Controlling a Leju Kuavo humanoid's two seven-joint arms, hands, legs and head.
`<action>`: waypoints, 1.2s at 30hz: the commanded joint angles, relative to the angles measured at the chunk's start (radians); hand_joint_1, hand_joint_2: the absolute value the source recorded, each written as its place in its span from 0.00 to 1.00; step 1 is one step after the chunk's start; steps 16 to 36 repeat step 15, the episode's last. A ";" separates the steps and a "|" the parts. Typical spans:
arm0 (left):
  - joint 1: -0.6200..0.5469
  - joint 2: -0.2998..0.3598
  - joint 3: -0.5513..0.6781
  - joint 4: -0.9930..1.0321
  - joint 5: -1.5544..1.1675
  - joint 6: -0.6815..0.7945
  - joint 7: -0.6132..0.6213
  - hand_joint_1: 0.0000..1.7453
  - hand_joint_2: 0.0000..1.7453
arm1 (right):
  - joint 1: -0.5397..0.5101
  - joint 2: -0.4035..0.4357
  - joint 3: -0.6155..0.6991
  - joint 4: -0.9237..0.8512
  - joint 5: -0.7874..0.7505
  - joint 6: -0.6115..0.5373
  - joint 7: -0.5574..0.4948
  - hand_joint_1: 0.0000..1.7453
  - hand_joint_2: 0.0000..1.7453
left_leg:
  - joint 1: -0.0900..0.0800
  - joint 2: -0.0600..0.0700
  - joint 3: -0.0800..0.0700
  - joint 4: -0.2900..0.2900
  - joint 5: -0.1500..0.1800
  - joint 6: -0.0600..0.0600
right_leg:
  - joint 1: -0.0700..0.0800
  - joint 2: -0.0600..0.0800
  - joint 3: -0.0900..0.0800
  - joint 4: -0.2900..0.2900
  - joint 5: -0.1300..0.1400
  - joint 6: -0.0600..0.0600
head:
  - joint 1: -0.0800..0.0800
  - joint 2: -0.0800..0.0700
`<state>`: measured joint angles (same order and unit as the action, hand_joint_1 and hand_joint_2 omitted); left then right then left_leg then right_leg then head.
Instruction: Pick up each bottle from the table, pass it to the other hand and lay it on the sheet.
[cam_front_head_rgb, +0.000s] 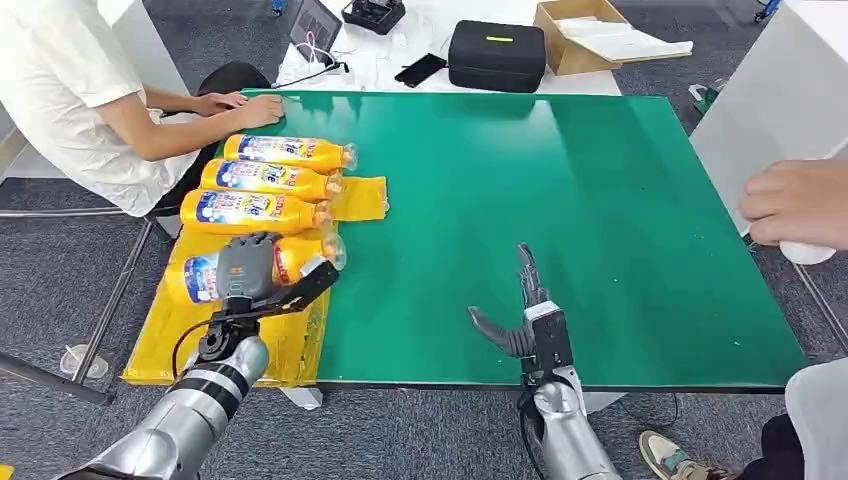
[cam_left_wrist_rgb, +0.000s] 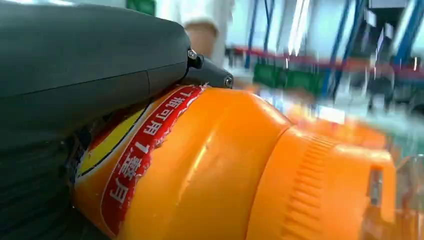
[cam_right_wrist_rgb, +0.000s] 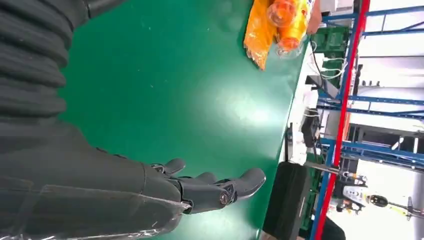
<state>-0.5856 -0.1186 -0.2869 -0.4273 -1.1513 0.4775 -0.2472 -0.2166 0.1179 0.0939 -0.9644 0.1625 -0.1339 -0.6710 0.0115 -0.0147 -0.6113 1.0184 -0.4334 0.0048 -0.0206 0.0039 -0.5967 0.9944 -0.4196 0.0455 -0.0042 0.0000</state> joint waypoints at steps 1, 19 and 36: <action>-0.081 0.022 -0.048 0.110 0.028 -0.191 0.025 1.00 1.00 | -0.036 0.007 -0.040 0.081 0.010 0.013 -0.004 0.00 1.00 | 0.001 0.002 0.001 0.001 -0.001 0.000 | 0.002 0.000 0.002 0.000 0.000 -0.002 | 0.000 0.000; -0.083 0.030 -0.075 0.110 0.035 -0.247 -0.011 0.68 1.00 | -0.051 0.009 -0.046 0.113 0.020 0.013 -0.017 0.00 1.00 | 0.001 0.003 0.002 0.001 -0.001 0.000 | 0.002 0.002 0.002 -0.001 0.001 -0.003 | 0.000 0.000; -0.083 0.030 -0.075 0.110 0.035 -0.247 -0.011 0.68 1.00 | -0.051 0.009 -0.046 0.113 0.020 0.013 -0.017 0.00 1.00 | 0.001 0.003 0.002 0.001 -0.001 0.000 | 0.002 0.002 0.002 -0.001 0.001 -0.003 | 0.000 0.000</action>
